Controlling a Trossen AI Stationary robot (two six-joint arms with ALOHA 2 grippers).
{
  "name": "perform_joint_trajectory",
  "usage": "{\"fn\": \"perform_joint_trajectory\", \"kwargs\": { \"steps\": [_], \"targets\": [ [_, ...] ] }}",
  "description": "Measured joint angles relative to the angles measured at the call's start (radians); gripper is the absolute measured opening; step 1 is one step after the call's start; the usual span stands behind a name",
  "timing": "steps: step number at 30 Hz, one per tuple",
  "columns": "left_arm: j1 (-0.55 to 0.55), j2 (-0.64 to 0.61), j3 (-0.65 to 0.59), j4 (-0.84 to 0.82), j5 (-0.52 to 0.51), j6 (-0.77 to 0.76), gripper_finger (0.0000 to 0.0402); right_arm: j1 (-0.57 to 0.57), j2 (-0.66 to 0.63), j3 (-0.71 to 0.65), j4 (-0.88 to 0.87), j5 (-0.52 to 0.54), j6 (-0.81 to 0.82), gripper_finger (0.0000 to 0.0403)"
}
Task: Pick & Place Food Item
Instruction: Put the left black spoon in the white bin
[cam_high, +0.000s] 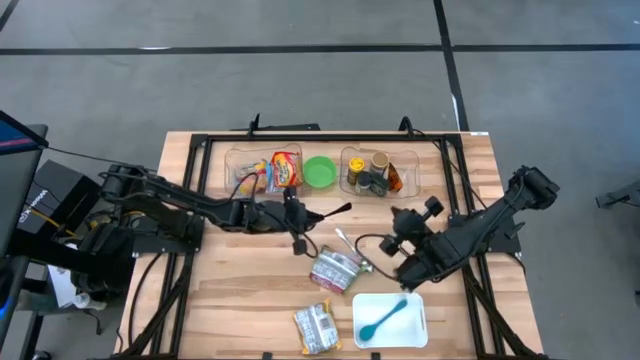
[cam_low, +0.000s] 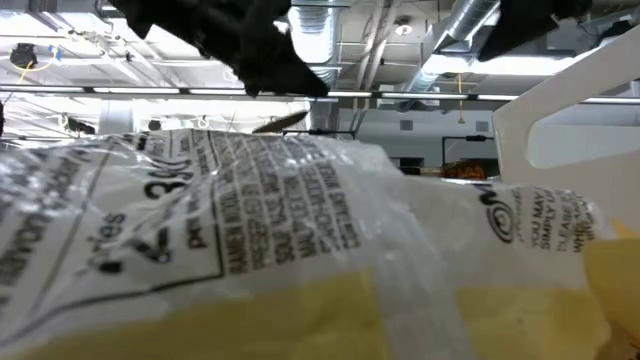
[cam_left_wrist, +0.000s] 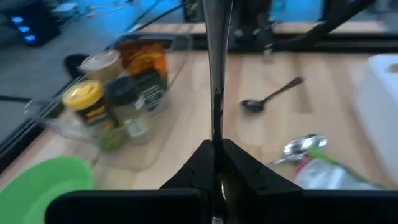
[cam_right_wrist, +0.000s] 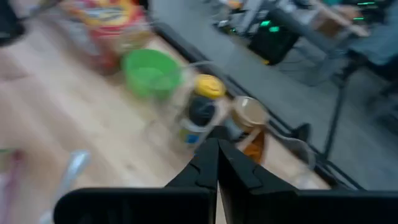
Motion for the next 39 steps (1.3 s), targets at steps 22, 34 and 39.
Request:
{"fn": "perform_joint_trajectory", "kwargs": {
  "steps": [22, 34, 39],
  "targets": [
    [0.042, 0.097, -0.001, 0.145, -0.145, 0.082, 0.0009, 0.0, -0.263, -0.359, 0.087, 0.001, 0.619, 0.0001],
    [0.008, 0.097, -0.001, 0.121, -0.144, 0.607, 0.001, -0.054, -0.501, -0.358, 0.572, -0.283, 0.003, 0.0001],
    [0.009, 0.097, -0.001, 0.127, -0.144, 0.838, 0.0012, -0.14, -0.528, -0.358, 0.757, -0.442, -0.207, 0.0001]
  ]
}}
